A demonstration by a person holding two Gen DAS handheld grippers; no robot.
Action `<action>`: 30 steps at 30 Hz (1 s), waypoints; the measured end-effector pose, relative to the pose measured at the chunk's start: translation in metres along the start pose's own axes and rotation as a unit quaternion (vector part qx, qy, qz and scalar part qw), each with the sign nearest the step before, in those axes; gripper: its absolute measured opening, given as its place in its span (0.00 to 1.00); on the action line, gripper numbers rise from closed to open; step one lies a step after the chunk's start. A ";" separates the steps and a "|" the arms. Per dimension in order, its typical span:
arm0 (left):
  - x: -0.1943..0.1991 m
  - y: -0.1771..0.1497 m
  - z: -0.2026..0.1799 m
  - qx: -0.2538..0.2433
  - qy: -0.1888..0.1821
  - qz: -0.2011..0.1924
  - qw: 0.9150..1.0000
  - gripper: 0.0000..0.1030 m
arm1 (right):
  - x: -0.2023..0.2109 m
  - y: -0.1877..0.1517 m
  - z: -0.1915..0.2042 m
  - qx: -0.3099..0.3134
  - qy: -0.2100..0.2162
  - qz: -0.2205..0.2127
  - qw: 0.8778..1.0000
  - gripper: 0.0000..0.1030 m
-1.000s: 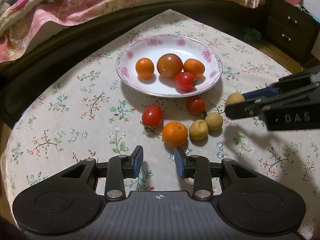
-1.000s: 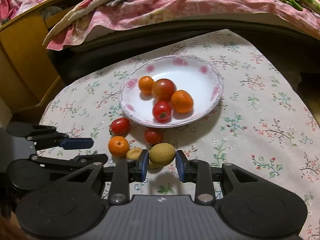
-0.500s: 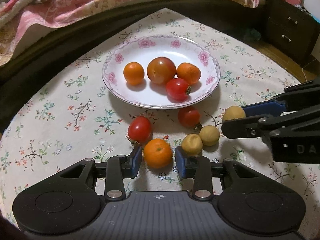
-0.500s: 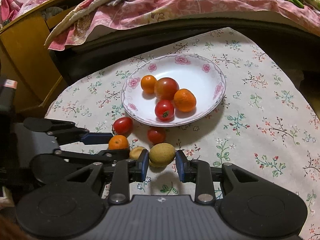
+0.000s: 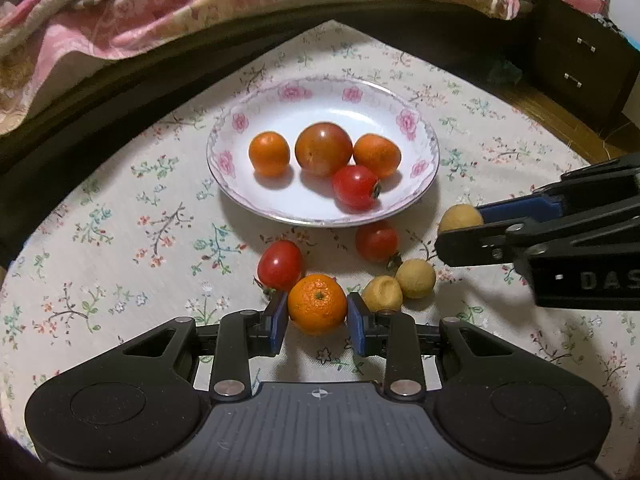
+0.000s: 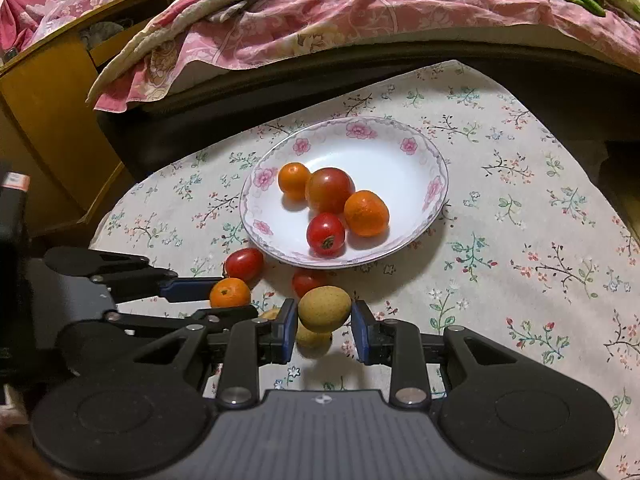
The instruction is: Organize fruits
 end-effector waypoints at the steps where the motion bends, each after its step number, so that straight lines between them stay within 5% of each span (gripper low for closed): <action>1: 0.002 0.000 0.000 0.001 -0.001 -0.002 1.000 0.38 | 0.000 0.000 0.000 0.000 -0.001 0.000 1.000 0.32; 30: -0.009 0.064 0.012 0.039 0.019 -0.038 0.998 0.39 | -0.025 0.067 -0.021 0.011 -0.022 -0.028 0.999 0.32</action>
Point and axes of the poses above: each gripper's, at about its wrist camera, not at the fingertips, and x roughly against the way its jaws point, z to its left, y to its top, the point moved 6 cm from there along -x, roughly the way its jaws point, and after that the axes turned 9 degrees about y, right-handed, at the moved point
